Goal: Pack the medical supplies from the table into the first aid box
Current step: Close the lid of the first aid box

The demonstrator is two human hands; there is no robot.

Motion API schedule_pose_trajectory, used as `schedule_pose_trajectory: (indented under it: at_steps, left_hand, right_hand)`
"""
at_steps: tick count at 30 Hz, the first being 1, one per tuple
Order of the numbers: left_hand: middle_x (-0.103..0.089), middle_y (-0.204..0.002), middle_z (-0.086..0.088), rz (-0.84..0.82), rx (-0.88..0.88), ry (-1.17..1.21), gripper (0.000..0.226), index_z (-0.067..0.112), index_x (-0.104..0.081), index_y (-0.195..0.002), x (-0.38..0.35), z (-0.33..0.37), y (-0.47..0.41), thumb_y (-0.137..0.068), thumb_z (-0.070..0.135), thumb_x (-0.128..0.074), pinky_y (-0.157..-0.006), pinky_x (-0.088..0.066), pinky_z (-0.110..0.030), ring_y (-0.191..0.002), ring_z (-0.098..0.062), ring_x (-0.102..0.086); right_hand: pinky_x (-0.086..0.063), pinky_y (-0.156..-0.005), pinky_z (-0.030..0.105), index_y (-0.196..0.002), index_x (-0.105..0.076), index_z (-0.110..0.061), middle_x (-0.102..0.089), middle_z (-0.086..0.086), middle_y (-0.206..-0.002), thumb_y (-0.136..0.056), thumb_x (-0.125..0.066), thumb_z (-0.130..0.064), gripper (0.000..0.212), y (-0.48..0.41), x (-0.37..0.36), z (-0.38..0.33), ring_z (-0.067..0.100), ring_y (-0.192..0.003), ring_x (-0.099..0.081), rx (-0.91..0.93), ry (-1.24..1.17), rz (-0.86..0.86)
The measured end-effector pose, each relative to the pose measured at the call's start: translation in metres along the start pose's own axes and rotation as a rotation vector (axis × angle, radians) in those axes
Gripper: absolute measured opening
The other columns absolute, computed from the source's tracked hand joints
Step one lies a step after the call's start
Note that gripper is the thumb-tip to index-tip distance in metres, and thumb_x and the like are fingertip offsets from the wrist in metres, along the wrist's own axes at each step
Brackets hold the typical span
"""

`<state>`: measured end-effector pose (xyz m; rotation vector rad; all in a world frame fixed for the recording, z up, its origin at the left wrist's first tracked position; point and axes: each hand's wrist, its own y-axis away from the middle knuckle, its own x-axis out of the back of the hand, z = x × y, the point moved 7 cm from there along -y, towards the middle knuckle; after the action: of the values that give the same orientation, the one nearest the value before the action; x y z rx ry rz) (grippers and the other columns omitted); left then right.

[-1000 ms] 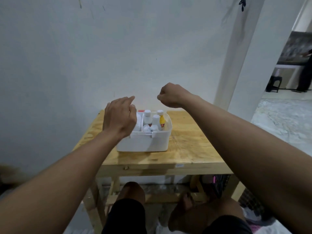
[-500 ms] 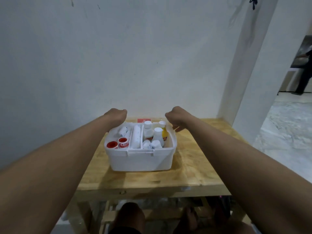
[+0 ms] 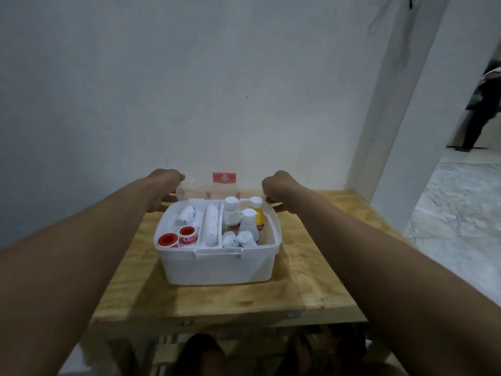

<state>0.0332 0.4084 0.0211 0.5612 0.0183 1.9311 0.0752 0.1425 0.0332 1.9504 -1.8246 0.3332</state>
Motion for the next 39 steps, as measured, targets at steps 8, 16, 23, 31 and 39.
schedule_pose_trajectory:
  at_steps: [8, 16, 23, 31, 39]
  left_hand:
    - [-0.065, -0.121, -0.004, 0.043, -0.115, 0.130, 0.039, 0.016, -0.055, -0.132, 0.015, 0.026, 0.031, -0.102, 0.038, -0.046, -0.091, -0.049, -0.042, -0.091, -0.018, -0.062]
    - [-0.060, -0.130, -0.004, 0.079, -0.224, 0.169, 0.057, 0.021, -0.056, -0.138, 0.026, 0.036, 0.071, -0.103, 0.056, -0.026, -0.100, -0.042, -0.046, -0.113, -0.026, -0.056]
    - [-0.066, -0.123, -0.002, 0.163, -0.364, 0.174, 0.056, 0.025, -0.066, -0.116, 0.039, 0.018, 0.112, -0.092, 0.063, -0.032, -0.105, -0.046, -0.048, -0.109, -0.025, -0.063]
    - [-0.069, -0.115, -0.010, 0.220, -0.391, -0.035, 0.046, 0.016, -0.069, -0.091, 0.037, -0.013, 0.149, -0.094, 0.053, -0.042, -0.092, -0.045, -0.038, -0.108, -0.033, -0.061]
    - [-0.060, -0.142, -0.002, 0.171, -0.478, -0.233, 0.051, 0.016, -0.064, -0.134, 0.016, -0.026, 0.163, -0.099, 0.049, -0.045, -0.095, -0.047, -0.028, -0.090, -0.015, -0.069]
  right_hand:
    - [-0.052, -0.068, 0.035, -0.113, -0.054, -0.007, -0.060, 0.014, -0.102, -0.102, -0.039, -0.041, 0.039, 0.008, 0.011, -0.018, 0.025, -0.088, -0.058, 0.048, -0.098, 0.002]
    - [-0.047, -0.094, 0.047, -0.152, -0.037, -0.017, -0.053, 0.016, -0.137, -0.092, -0.017, -0.076, 0.086, 0.041, 0.022, -0.035, 0.031, -0.118, -0.054, 0.109, -0.084, -0.034]
    - [-0.045, -0.101, 0.050, -0.148, -0.044, -0.019, -0.047, 0.011, -0.147, -0.095, -0.023, -0.072, 0.078, 0.082, 0.032, -0.026, 0.030, -0.124, -0.050, 0.174, -0.037, -0.086]
    - [-0.046, -0.101, 0.048, -0.148, -0.044, -0.013, -0.044, 0.009, -0.152, -0.102, -0.037, -0.052, 0.060, 0.118, 0.027, -0.013, 0.030, -0.127, -0.050, 0.264, 0.113, -0.068]
    - [-0.039, -0.099, 0.033, -0.145, -0.050, -0.011, -0.052, 0.008, -0.148, -0.099, -0.049, -0.046, 0.059, 0.135, 0.013, -0.004, 0.025, -0.133, -0.050, 0.414, 0.418, -0.015]
